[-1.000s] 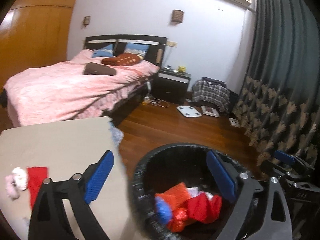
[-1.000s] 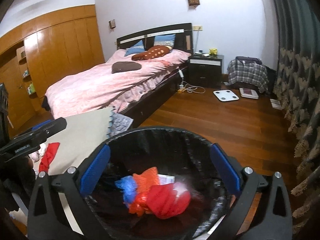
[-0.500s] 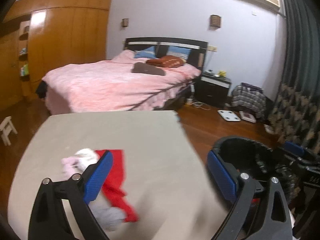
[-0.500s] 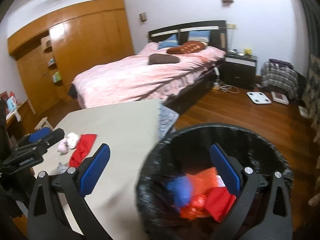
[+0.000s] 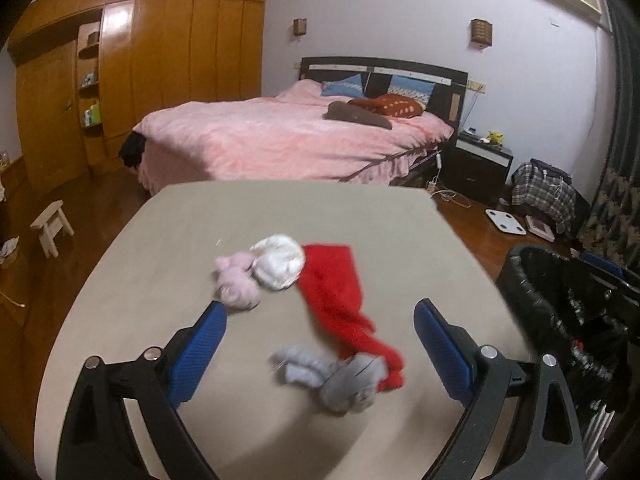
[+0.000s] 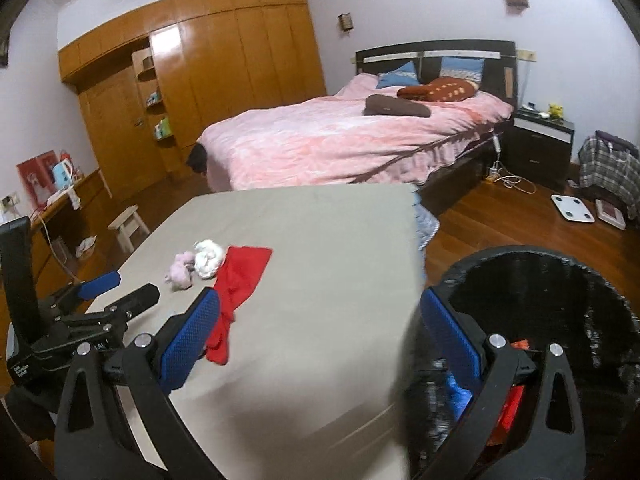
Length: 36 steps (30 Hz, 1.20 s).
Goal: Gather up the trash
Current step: 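Grasp the grey sock on the table with the left tool, then grasp the red fabric strip with the right tool while the left tool holds the grey sock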
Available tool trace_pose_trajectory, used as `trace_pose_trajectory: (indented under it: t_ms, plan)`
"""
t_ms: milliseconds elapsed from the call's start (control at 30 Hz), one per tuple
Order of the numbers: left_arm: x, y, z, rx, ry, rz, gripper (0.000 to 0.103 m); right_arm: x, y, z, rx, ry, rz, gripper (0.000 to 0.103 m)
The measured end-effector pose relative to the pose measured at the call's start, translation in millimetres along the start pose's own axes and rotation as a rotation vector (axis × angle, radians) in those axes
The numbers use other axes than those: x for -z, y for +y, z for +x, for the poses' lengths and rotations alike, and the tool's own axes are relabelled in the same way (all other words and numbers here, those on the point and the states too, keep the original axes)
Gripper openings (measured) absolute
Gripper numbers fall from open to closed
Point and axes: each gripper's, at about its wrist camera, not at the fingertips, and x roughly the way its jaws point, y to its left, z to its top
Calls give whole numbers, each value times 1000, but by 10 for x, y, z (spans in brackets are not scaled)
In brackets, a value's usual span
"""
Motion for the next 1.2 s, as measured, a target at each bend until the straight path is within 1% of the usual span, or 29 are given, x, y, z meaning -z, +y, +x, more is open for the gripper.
trace_pose_trajectory:
  t_ms: [167,533,800,867,967,1033,1133,1200]
  plan:
    - [148,80,92,-7,39,-8,92,48,82,140,-10,25,-7,97]
    - [327,60,312,33,106,-15,90,149,106,378,-12,72,-20,97]
    - [349,50,461,99,164,-19,80,186,132,461,-12,89,-37,97]
    - [356,40,486,119,177,-17,76,192,146,471,-11,92,-40,97]
    - [370,35,517,151,192,-18,65,195,155,486,-12,96,-44,97]
    - [366,25,511,166,191,-14,56,200,163,498,-11,98,-48,97]
    - [372,10,475,184,182,-11,47,205,167,501,-11,99,-49,97]
    - [369,19,443,190,175,-19,43,203,171,502,-10,98,-52,97]
